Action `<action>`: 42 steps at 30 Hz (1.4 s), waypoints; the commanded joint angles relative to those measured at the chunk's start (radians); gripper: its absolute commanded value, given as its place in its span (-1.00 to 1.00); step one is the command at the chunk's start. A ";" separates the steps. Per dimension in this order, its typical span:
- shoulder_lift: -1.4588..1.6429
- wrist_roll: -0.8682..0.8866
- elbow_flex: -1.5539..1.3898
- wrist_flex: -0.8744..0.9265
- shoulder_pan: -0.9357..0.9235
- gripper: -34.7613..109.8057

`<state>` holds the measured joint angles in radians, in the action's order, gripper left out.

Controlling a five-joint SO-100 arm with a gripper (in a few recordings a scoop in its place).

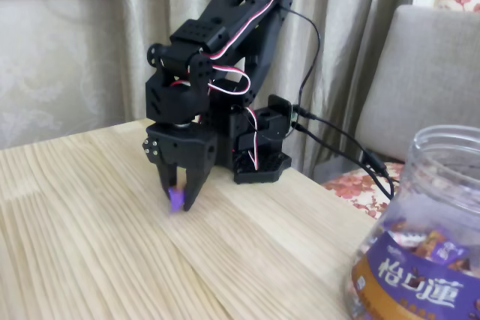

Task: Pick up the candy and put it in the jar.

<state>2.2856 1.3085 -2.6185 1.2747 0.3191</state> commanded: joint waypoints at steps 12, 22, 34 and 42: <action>-0.002 -0.120 0.043 0.014 -0.074 -0.43; -0.097 -0.196 0.190 0.025 -0.106 -0.40; -0.135 -0.210 0.198 0.026 -0.086 -0.40; -0.097 -0.196 0.144 0.058 -0.097 0.13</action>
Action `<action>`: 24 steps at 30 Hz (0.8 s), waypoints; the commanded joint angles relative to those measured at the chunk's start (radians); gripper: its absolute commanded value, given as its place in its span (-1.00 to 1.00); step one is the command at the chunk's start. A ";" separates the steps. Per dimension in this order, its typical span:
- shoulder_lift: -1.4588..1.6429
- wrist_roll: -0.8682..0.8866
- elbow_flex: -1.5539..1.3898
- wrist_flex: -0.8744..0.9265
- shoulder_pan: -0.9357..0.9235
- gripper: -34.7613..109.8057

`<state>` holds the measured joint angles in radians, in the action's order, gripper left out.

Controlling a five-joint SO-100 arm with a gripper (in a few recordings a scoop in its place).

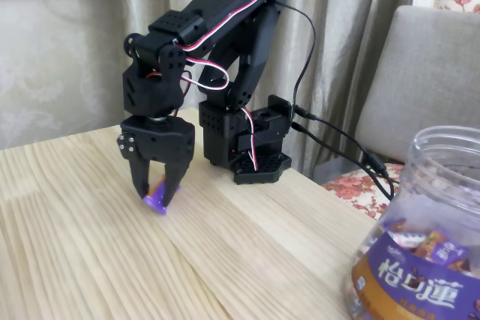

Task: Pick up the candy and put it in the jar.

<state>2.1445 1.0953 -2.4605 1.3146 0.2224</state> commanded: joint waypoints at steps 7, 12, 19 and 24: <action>0.074 -0.055 -0.046 0.038 -0.095 0.20; 0.069 -0.141 -0.069 0.025 -0.190 0.20; 0.075 -0.152 -0.094 0.015 -0.212 0.21; 0.086 -0.098 -0.078 0.040 -0.155 0.20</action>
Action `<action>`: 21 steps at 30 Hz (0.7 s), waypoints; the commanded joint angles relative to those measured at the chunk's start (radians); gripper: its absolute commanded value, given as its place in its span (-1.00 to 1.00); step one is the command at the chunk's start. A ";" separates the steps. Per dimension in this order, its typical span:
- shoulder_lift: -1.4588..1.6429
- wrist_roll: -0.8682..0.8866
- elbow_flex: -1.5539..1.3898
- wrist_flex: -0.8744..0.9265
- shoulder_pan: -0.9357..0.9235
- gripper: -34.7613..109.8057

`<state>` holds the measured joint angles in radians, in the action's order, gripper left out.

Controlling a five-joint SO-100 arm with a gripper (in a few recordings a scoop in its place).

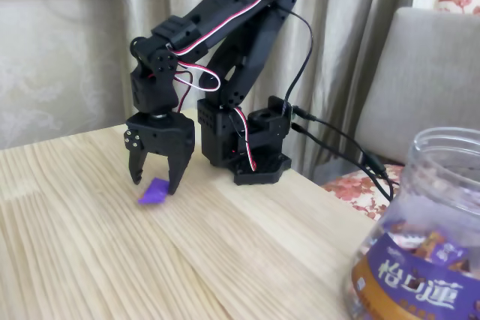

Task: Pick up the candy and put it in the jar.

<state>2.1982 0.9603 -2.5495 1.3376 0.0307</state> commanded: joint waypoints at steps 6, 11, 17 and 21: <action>0.021 0.061 0.008 0.003 0.066 0.18; 0.095 0.040 -0.040 -0.020 0.051 -0.13; 0.272 0.017 -0.135 -0.017 0.018 -0.36; 0.322 -0.021 -0.147 -0.009 -0.012 -0.52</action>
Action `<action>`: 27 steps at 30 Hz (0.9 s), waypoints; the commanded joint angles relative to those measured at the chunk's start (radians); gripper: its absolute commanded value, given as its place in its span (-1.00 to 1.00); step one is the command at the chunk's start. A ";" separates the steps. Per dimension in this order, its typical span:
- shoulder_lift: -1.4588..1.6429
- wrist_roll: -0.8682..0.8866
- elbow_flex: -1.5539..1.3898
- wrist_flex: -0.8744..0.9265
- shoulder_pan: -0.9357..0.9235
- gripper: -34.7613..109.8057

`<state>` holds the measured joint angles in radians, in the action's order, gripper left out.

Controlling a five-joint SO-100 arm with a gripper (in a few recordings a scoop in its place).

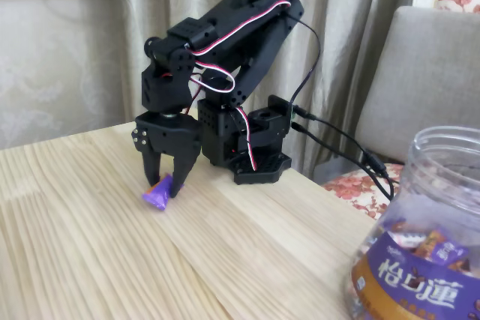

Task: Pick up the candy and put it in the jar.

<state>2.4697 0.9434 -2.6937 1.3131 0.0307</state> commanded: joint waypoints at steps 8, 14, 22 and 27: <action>0.094 -0.048 0.028 0.055 -0.025 -0.49; 0.015 -0.063 0.061 0.041 -0.014 -0.37; -0.166 -0.026 0.199 -0.021 0.071 -0.27; -0.213 -0.038 0.268 -0.031 0.084 -0.30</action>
<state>2.2596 0.9020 -2.5096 1.2885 0.0966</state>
